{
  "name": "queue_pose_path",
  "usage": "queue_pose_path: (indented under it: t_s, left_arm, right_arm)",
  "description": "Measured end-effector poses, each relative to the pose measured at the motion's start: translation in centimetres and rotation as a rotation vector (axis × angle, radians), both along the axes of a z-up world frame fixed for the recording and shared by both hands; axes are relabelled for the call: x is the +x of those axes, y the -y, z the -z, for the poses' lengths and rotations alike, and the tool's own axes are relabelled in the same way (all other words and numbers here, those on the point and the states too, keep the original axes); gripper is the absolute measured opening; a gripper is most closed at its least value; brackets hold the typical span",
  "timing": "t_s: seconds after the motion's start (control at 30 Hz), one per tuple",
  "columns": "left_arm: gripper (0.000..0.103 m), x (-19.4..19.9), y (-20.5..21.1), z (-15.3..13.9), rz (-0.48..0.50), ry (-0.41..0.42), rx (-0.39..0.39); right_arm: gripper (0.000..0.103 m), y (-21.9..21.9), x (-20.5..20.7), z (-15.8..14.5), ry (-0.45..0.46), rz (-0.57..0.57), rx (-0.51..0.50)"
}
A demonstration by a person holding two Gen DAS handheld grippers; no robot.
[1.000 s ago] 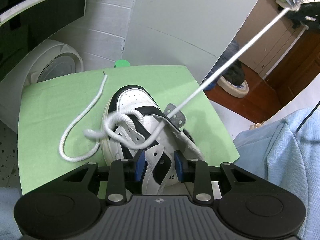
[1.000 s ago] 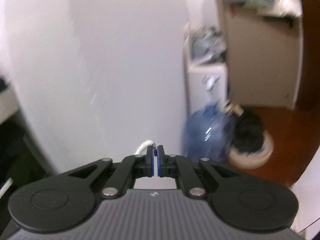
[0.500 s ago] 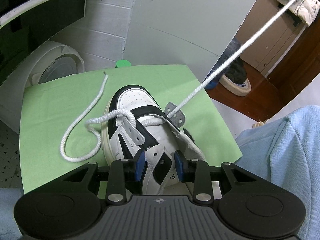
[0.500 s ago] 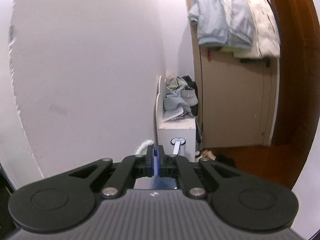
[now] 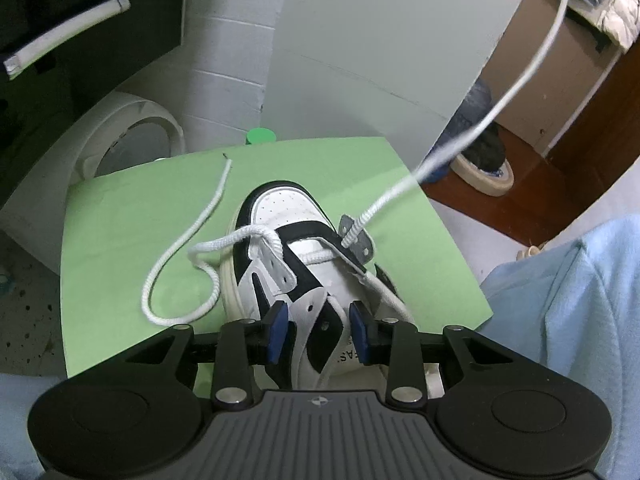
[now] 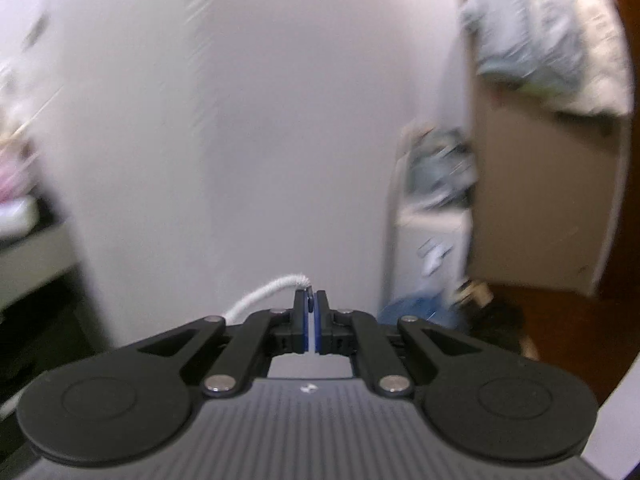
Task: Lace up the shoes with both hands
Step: 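Lower the lace with the right tool toward the sneaker on the mat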
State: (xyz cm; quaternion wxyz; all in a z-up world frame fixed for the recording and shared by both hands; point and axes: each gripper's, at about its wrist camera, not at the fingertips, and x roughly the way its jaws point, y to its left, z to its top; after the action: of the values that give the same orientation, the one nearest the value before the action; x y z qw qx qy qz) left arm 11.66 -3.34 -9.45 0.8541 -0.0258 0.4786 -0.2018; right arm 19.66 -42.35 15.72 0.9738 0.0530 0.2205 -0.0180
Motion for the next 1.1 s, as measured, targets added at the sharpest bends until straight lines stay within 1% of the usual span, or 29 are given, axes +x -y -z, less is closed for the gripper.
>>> queue_pose_path:
  t_s: [0.03,0.07,0.1,0.2,0.27,0.33,0.4,0.43,0.5,0.53,0.6,0.63,0.7,0.77,0.83,0.93,1.0,1.1]
  left_arm:
    - [0.040,-0.2,0.1,-0.2,0.004,0.009,0.011]
    - [0.048,-0.4,0.3,-0.4,0.013,0.022,0.028]
    - [0.050,-0.6,0.6,-0.5,0.024,0.037,0.053]
    - [0.051,-1.0,1.7,-0.5,0.070,0.066,0.111]
    - [0.051,-1.1,2.2,-0.2,0.092,0.076,0.145]
    - [0.051,-1.3,2.5,0.0,0.103,0.091,0.192]
    - [0.051,-1.2,2.6,0.3,0.099,0.099,0.228]
    - [0.051,-1.2,2.4,0.4,0.092,0.101,0.243]
    - [0.051,-0.9,2.0,0.5,0.071,0.099,0.263]
    - [0.050,-0.8,1.6,0.4,0.055,0.096,0.250]
    - [0.048,-0.5,0.8,0.2,0.006,0.090,0.229]
    - [0.048,-0.3,0.4,0.1,-0.017,0.082,0.217]
    - [0.048,0.1,-0.3,0.2,-0.049,0.047,0.168]
    - [0.047,0.3,-0.5,0.3,-0.059,0.033,0.146]
    - [0.047,0.2,-0.5,0.1,-0.053,0.047,0.144]
    - [0.047,-0.2,-0.7,-0.8,-0.048,0.083,0.095]
    - [0.047,-0.6,-0.8,-1.8,-0.048,0.126,0.074]
    - [0.047,-1.7,-0.3,-3.4,-0.023,0.240,0.097]
  right_arm:
    - [0.003,-1.3,-0.1,1.7,-0.044,-0.045,0.037]
    - [0.003,-2.5,-0.1,3.3,-0.087,-0.082,0.066]
    - [0.003,-4.0,0.1,5.4,-0.139,-0.116,0.095]
    - [0.003,-9.0,0.1,12.2,-0.285,-0.194,0.159]
    - [0.003,-11.5,0.3,16.4,-0.369,-0.222,0.242]
    - [0.003,-13.1,0.4,19.8,-0.417,-0.224,0.321]
    - [0.003,-13.9,0.5,23.3,-0.485,-0.198,0.421]
    - [0.003,-14.0,0.5,24.7,-0.508,-0.181,0.449]
    - [0.003,-14.1,0.7,27.0,-0.570,-0.138,0.421]
    - [0.003,-13.9,1.0,27.8,-0.608,-0.124,0.406]
    - [0.003,-13.1,1.5,28.9,-0.656,-0.081,0.396]
    - [0.003,-12.5,1.6,29.1,-0.654,-0.053,0.370]
    - [0.003,-11.7,1.7,29.2,-0.640,0.012,0.307]
    - [0.003,-11.0,1.6,29.2,-0.628,0.071,0.273]
    - [0.003,-10.3,1.3,28.6,-0.597,0.077,0.312]
    - [0.003,-10.2,0.2,26.3,-0.511,-0.006,0.391]
    - [0.003,-10.4,-0.7,24.6,-0.478,-0.078,0.446]
    - [0.003,-11.3,-2.4,22.5,-0.469,-0.187,0.504]
